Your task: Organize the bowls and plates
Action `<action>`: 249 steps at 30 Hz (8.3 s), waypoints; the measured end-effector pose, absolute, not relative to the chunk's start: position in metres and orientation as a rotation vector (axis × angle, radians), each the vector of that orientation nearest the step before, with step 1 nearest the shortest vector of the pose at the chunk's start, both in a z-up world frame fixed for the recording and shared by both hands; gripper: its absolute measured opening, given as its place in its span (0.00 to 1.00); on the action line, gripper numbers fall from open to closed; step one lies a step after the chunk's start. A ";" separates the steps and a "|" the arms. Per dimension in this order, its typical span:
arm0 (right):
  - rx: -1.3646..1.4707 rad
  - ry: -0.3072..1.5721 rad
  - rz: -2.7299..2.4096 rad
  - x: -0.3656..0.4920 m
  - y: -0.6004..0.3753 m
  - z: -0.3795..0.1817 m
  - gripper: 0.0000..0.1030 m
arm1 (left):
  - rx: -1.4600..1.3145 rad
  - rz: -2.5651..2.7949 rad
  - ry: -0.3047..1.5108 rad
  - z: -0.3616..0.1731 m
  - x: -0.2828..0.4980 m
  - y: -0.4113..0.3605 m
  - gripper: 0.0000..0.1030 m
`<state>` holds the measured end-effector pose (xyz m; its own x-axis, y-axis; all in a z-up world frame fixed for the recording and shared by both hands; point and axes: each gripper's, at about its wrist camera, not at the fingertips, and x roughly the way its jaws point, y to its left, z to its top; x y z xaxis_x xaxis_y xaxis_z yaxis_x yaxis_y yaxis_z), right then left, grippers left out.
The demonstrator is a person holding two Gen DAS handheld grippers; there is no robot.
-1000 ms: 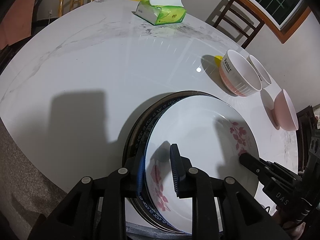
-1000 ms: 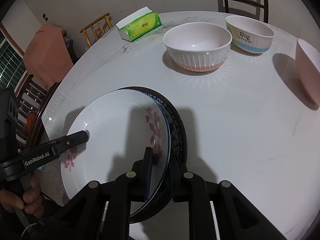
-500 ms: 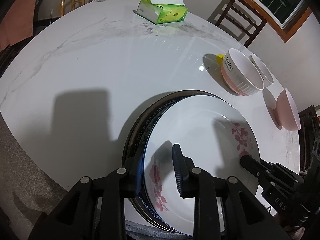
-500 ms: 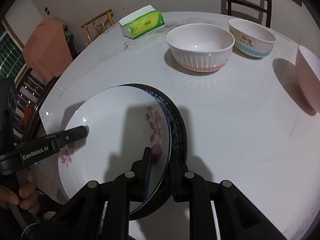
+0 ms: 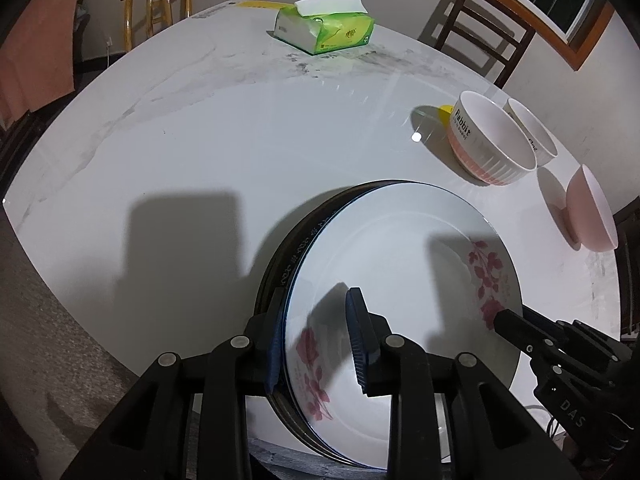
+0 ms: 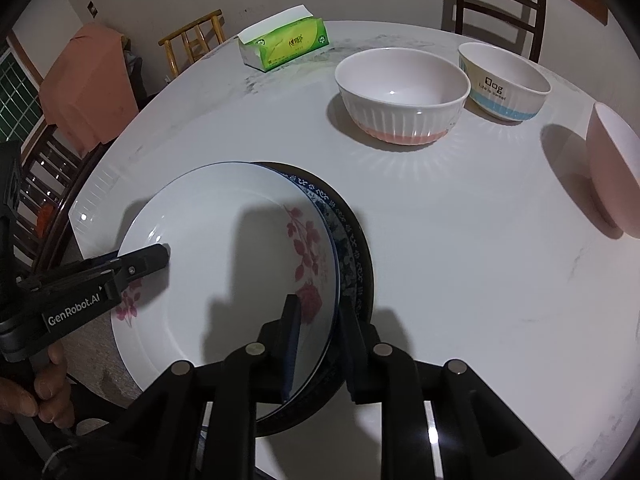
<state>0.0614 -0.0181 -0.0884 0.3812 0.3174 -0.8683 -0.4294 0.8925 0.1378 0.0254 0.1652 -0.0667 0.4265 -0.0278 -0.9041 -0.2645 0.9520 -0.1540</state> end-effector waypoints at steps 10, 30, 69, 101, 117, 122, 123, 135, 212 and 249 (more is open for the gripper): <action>-0.125 1.057 0.474 0.059 -0.016 -0.085 0.22 | -0.212 0.189 1.091 -0.060 0.028 0.158 0.33; -0.128 0.984 0.414 0.052 -0.051 -0.072 0.28 | -0.182 0.175 1.062 -0.051 0.031 0.135 0.44; 0.156 0.879 0.068 0.107 -0.319 -0.025 0.27 | -0.083 -0.252 1.062 0.006 0.149 -0.083 0.44; 0.244 1.023 -0.015 0.225 -0.344 -0.060 0.27 | -0.170 -0.271 1.214 -0.035 0.250 -0.146 0.44; 0.250 1.056 0.016 0.220 -0.334 -0.075 0.20 | -0.120 -0.339 1.220 -0.046 0.235 -0.151 0.16; 0.248 1.066 0.016 0.206 -0.327 -0.072 0.19 | -0.130 -0.338 1.231 -0.045 0.225 -0.144 0.15; 0.241 1.066 0.013 0.202 -0.325 -0.071 0.19 | -0.131 -0.339 1.231 -0.044 0.221 -0.142 0.14; 0.232 1.057 0.062 0.149 -0.288 -0.058 0.20 | -0.125 -0.320 1.226 -0.030 0.169 -0.109 0.14; 0.152 0.970 0.195 0.063 -0.209 -0.016 0.34 | -0.269 -0.186 1.105 -0.009 0.066 0.036 0.25; 0.096 1.128 0.409 0.233 -0.099 -0.046 0.34 | -0.339 0.013 1.118 -0.035 0.204 0.099 0.25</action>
<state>0.2332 -0.0986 -0.0459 0.3626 0.3652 -0.8574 -0.2691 0.9219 0.2788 0.2045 0.0988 -0.0354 0.4433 -0.1584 -0.8823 -0.1796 0.9486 -0.2606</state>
